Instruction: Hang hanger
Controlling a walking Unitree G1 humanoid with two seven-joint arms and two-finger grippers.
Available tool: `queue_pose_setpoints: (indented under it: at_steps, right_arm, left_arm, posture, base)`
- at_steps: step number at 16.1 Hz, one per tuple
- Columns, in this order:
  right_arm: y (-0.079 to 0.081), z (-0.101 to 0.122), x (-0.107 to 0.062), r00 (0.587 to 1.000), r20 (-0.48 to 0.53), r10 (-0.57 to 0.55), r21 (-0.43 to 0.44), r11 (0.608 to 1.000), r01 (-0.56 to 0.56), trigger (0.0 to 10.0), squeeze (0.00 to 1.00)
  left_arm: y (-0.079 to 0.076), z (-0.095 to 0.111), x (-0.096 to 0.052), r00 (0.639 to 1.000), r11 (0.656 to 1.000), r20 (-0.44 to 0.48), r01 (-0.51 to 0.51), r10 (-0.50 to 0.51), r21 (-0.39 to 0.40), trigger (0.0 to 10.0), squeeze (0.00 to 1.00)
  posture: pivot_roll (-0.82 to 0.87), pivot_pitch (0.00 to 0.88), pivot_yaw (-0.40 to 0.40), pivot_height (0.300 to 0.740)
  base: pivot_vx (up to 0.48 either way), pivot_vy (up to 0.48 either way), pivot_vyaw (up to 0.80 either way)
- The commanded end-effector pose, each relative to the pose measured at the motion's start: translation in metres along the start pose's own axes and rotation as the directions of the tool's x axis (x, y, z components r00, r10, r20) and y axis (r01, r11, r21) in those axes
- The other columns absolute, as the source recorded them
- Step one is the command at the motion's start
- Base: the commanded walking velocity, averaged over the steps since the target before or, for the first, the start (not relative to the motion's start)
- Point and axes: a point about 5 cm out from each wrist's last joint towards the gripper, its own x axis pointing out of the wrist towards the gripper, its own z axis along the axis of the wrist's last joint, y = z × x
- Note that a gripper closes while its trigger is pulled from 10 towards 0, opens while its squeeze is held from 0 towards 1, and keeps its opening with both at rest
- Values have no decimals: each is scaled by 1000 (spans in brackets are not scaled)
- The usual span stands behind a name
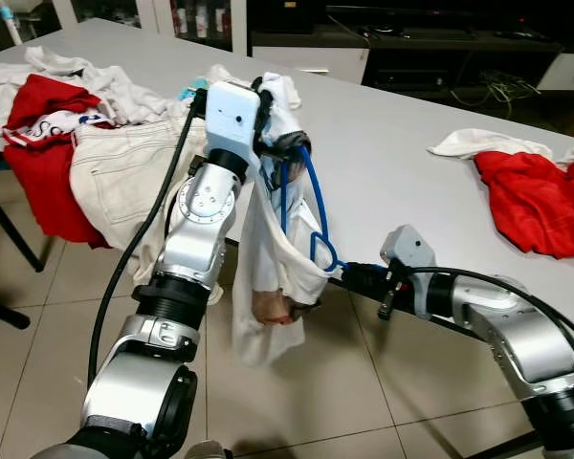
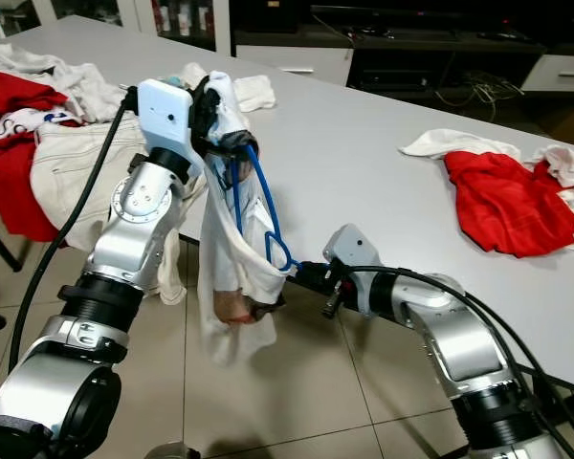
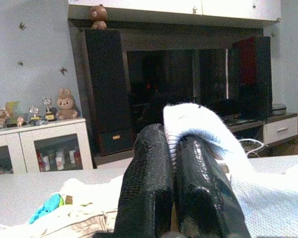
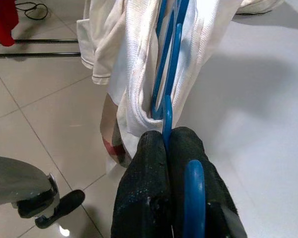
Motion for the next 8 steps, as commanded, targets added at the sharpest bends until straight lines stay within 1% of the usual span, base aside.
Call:
queue_pose_setpoints:
  at_steps: [1,3,5,6,7,8]
  right_arm:
    - [-3,5,-9,1000,15,-4,-6,1000,4,0,0]
    - [-5,2,-19,1000,-2,6,-19,1000,-6,0,0]
    - [-10,-5,-26,999,-23,-25,-7,1000,24,0,0]
    - [-10,-6,-26,999,-28,-30,-5,1000,29,0,0]
    - [-12,-9,-26,997,-59,-49,-26,999,47,0,0]
    - [-13,-11,-24,994,-89,-64,-59,996,59,0,0]
  left_arm:
    - [3,-1,-1,1000,1000,-9,-15,15,1,10000,0]
    - [9,-4,-4,999,999,-24,-34,34,-5,10000,0]
    - [15,-5,-4,998,999,-35,-46,46,-10,10000,0]
    - [16,-6,-5,998,999,-37,-47,47,-12,10000,0]
    - [16,-5,-5,999,999,-37,-37,36,-21,10000,0]
    - [11,-4,-4,1000,999,-27,1,-2,-32,10000,0]
  posture:
    - [-38,0,-46,740]
    - [-36,0,-42,740]
    - [-35,0,-39,740]
    - [-35,0,-39,740]
    - [-37,0,-35,740]
    - [-41,0,-31,740]
  base:
    - [0,0,0]
    - [0,0,0]
    - [0,0,0]
    - [0,0,0]
    - [0,0,0]
    - [0,0,0]
